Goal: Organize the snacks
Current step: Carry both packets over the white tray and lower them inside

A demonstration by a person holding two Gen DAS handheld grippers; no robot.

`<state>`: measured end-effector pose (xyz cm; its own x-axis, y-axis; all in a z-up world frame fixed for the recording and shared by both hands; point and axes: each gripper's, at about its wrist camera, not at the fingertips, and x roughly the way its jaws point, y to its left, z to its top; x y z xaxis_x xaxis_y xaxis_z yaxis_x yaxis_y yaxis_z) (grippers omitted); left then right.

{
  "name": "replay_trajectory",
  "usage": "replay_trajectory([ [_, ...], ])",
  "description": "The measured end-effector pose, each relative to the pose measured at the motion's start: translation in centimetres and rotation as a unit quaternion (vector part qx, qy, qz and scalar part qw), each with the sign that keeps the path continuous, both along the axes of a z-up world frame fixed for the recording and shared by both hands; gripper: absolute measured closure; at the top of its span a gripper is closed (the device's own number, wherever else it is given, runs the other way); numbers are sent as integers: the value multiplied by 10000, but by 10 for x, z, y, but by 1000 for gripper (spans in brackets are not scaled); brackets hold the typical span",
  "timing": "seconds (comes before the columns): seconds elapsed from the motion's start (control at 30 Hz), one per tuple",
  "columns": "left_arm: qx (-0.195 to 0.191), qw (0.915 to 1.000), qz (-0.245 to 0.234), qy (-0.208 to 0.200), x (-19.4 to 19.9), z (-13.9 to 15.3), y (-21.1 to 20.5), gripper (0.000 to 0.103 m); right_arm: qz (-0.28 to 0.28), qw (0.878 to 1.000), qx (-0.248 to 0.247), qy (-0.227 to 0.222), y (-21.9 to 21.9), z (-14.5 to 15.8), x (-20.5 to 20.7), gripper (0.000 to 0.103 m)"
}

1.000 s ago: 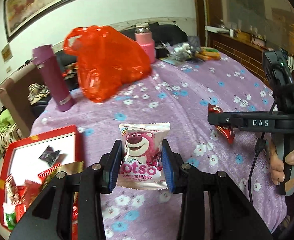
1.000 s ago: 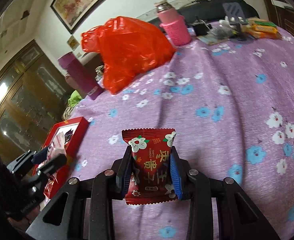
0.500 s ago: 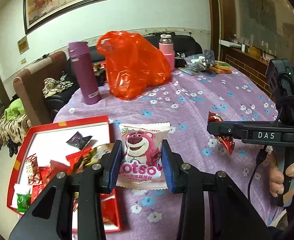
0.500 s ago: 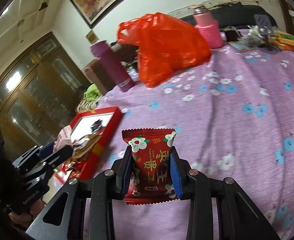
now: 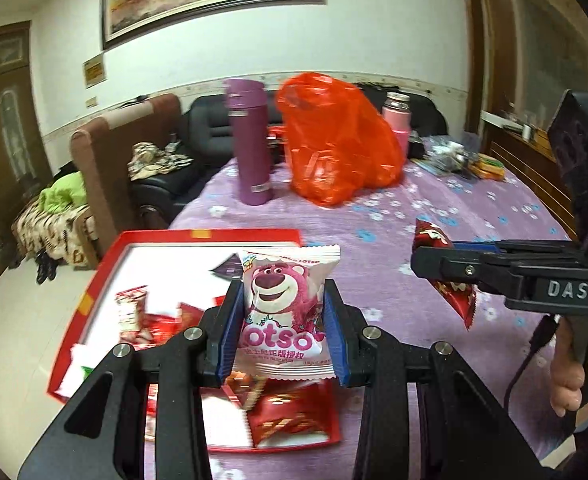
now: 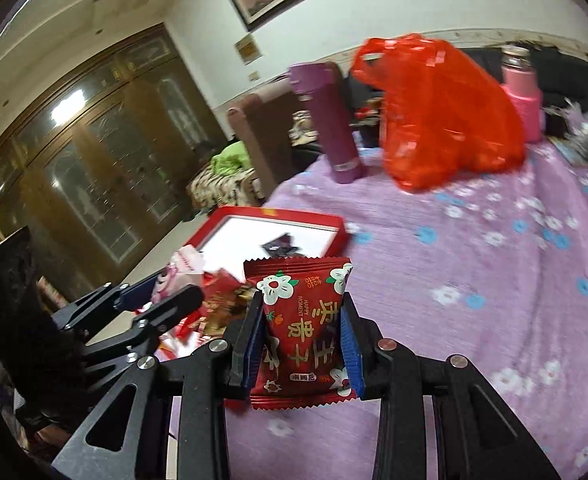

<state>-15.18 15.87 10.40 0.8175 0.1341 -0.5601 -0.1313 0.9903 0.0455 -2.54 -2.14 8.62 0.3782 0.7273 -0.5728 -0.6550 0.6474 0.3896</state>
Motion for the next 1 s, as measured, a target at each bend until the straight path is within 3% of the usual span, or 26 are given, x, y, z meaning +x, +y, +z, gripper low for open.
replay_trajectory([
  [0.6, 28, 9948, 1019, 26, -4, -11, 79, 67, 856, 9963, -11, -55, 107, 7, -11, 69],
  [1.0, 65, 9918, 1258, 232, 5, -27, 94, 67, 884, 9955, -201, 260, 143, -23, 4, 69],
])
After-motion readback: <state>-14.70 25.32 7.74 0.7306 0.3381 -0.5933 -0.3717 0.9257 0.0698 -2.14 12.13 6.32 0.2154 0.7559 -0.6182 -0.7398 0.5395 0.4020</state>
